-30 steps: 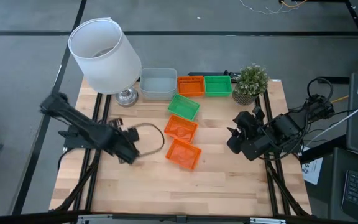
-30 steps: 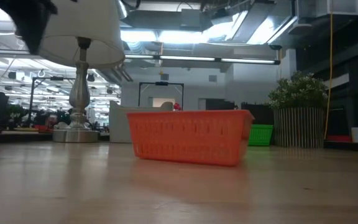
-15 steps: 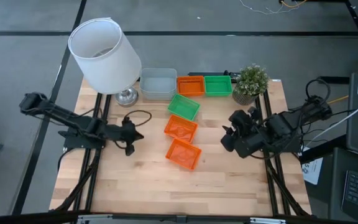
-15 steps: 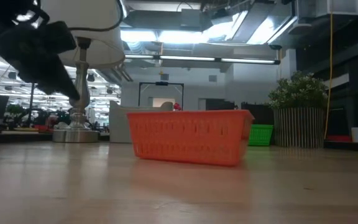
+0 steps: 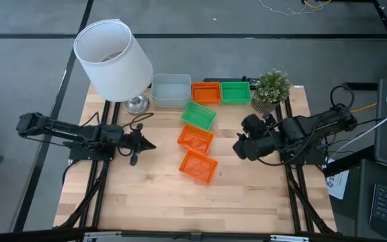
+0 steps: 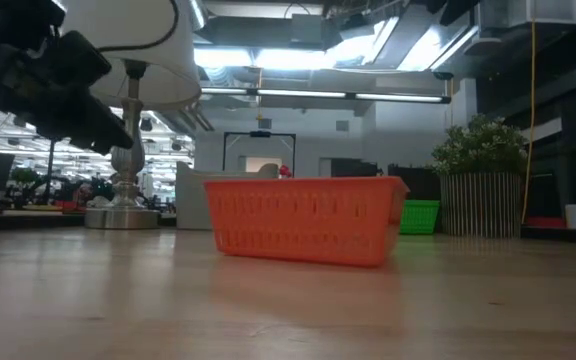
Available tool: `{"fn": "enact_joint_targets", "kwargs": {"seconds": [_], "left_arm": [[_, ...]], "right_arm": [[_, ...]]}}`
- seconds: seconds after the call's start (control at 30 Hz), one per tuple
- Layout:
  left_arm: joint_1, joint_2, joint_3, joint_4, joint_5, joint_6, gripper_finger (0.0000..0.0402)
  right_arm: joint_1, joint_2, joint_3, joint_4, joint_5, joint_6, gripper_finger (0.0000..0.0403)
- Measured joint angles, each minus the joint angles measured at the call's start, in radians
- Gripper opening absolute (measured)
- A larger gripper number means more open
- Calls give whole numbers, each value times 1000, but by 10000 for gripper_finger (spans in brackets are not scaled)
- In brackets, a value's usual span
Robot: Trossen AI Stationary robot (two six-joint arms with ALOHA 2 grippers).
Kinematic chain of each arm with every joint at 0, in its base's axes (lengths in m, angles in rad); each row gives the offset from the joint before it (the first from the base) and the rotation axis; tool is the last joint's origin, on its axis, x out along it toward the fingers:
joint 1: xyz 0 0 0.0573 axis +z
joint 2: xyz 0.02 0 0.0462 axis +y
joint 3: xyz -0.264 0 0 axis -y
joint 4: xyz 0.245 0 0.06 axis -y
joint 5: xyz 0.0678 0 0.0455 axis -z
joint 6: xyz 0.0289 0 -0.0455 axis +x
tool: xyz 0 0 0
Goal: Stack baskets by color
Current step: Stack the bottom green bin on top of the top green bin
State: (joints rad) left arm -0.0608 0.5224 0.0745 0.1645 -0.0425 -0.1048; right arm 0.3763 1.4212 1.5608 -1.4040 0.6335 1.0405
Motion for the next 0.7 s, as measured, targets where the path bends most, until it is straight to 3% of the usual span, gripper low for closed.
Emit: {"fn": "enact_joint_targets", "kwargs": {"seconds": [0.33,0.5,0.7], "left_arm": [[0,-283,-67,-127,-18,38,0],[7,-389,-67,-131,-47,125,0],[98,-456,-67,-128,-94,142,0]], "right_arm": [[-63,36,0,59,-33,-62,185],[-138,96,0,228,-111,-259,185],[-240,217,0,359,-237,-501,185]]}}
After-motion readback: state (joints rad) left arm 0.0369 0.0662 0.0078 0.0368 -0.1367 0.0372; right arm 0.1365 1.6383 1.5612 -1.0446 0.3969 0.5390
